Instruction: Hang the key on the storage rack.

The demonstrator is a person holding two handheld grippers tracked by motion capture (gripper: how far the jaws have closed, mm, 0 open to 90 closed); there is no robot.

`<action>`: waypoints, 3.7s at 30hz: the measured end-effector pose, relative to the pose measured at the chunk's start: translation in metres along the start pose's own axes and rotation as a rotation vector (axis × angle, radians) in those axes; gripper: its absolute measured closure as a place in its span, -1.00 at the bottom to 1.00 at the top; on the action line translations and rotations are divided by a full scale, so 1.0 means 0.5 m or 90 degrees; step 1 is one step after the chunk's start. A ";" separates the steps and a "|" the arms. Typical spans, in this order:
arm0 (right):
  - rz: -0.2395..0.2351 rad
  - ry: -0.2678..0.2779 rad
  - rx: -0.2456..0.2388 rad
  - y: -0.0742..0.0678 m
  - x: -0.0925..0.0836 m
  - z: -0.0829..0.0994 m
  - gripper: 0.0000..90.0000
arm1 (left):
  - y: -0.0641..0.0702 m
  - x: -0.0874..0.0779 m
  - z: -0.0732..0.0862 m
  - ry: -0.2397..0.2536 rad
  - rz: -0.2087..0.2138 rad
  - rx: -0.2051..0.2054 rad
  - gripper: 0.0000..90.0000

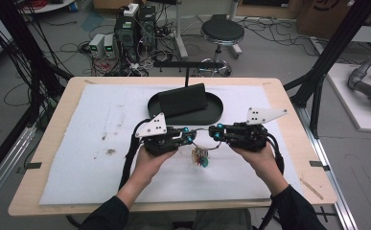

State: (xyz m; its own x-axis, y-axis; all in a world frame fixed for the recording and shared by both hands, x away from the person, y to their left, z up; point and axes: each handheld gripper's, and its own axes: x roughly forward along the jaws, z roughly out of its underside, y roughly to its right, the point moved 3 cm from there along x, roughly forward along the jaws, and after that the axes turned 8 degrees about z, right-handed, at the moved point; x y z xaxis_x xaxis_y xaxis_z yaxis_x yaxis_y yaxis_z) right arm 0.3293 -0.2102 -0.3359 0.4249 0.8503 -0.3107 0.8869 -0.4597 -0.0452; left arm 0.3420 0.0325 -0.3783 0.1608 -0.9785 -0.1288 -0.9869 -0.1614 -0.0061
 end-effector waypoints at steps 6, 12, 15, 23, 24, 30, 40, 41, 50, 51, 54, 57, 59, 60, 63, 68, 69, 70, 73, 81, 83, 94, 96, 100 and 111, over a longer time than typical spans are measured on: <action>0.040 0.005 0.015 0.015 -0.007 0.005 0.49 | -0.008 -0.017 -0.008 0.018 -0.017 0.004 0.92; 0.086 0.015 0.019 0.039 -0.025 0.016 0.03 | -0.020 -0.043 -0.024 0.019 -0.049 0.022 0.93; 0.115 0.022 0.033 0.058 -0.037 0.030 -0.11 | -0.031 -0.060 -0.031 0.025 -0.070 0.025 0.93; 0.197 0.041 0.053 0.099 -0.075 0.059 -0.16 | -0.060 -0.115 -0.051 0.030 -0.128 0.037 0.93; 0.201 0.041 0.060 0.102 -0.079 0.062 -0.16 | -0.063 -0.121 -0.054 0.034 -0.137 0.038 0.93; 0.235 0.046 0.068 0.121 -0.094 0.076 -0.16 | -0.084 -0.149 -0.069 0.037 -0.170 0.047 0.93; 0.250 0.042 0.081 0.131 -0.101 0.083 -0.16 | -0.126 -0.169 -0.084 0.045 -0.214 0.055 0.93; 0.251 0.042 0.082 0.132 -0.100 0.083 -0.16 | -0.130 -0.170 -0.085 0.046 -0.218 0.055 0.93; 0.255 0.041 0.084 0.135 -0.100 0.085 -0.15 | -0.173 -0.180 -0.097 0.046 -0.242 0.043 0.93; 0.255 0.040 0.084 0.136 -0.101 0.086 -0.15 | -0.177 -0.181 -0.098 0.050 -0.245 0.039 0.92; 0.257 0.042 0.086 0.137 -0.101 0.086 -0.15 | -0.190 -0.182 -0.099 0.044 -0.251 0.036 0.92; 0.260 0.042 0.088 0.139 -0.102 0.087 -0.15 | -0.202 -0.183 -0.095 0.045 -0.259 0.035 0.92; 0.261 0.043 0.088 0.139 -0.102 0.087 -0.15 | -0.211 -0.184 -0.089 0.049 -0.263 0.025 0.92; 0.261 0.043 0.088 0.140 -0.102 0.087 -0.15 | -0.215 -0.185 -0.086 0.045 -0.267 0.023 0.93; 0.262 0.042 0.089 0.141 -0.102 0.088 -0.15 | -0.228 -0.184 -0.076 0.042 -0.273 0.013 0.92; 0.262 0.043 0.089 0.142 -0.102 0.088 -0.15 | -0.249 -0.180 -0.063 0.036 -0.270 -0.009 0.92; 0.262 0.043 0.089 0.142 -0.101 0.088 -0.15 | -0.252 -0.179 -0.061 0.034 -0.271 -0.010 0.92; 0.262 0.042 0.090 0.142 -0.101 0.088 -0.15 | -0.256 -0.178 -0.060 0.032 -0.270 -0.012 0.92; 0.261 0.042 0.089 0.142 -0.100 0.088 -0.14 | -0.267 -0.176 -0.057 0.031 -0.271 -0.021 0.92; 0.262 0.046 0.085 0.143 -0.100 0.087 -0.14 | -0.290 -0.168 -0.047 0.032 -0.277 -0.041 0.92; 0.261 0.045 0.088 0.143 -0.100 0.087 -0.14 | -0.296 -0.166 -0.044 0.029 -0.278 -0.046 0.92; 0.260 0.045 0.085 0.143 -0.099 0.087 -0.13 | -0.328 -0.170 -0.024 0.034 -0.305 -0.082 0.92; 0.261 0.046 0.085 0.143 -0.100 0.087 -0.13 | -0.333 -0.173 -0.020 0.038 -0.313 -0.087 0.92; 0.261 0.047 0.085 0.143 -0.100 0.087 -0.13 | -0.339 -0.175 -0.016 0.049 -0.318 -0.094 0.92; 0.260 0.044 0.086 0.142 -0.100 0.087 -0.12 | -0.350 -0.172 -0.009 0.058 -0.349 -0.104 0.92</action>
State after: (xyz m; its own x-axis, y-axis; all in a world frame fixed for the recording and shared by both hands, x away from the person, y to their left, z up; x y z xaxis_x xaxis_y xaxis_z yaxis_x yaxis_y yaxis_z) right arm 0.3632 -0.2964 -0.3649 0.7509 0.6052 -0.2644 0.6142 -0.7871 -0.0574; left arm 0.5008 0.1442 -0.3619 0.6562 -0.7519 -0.0638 -0.7447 -0.6590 0.1056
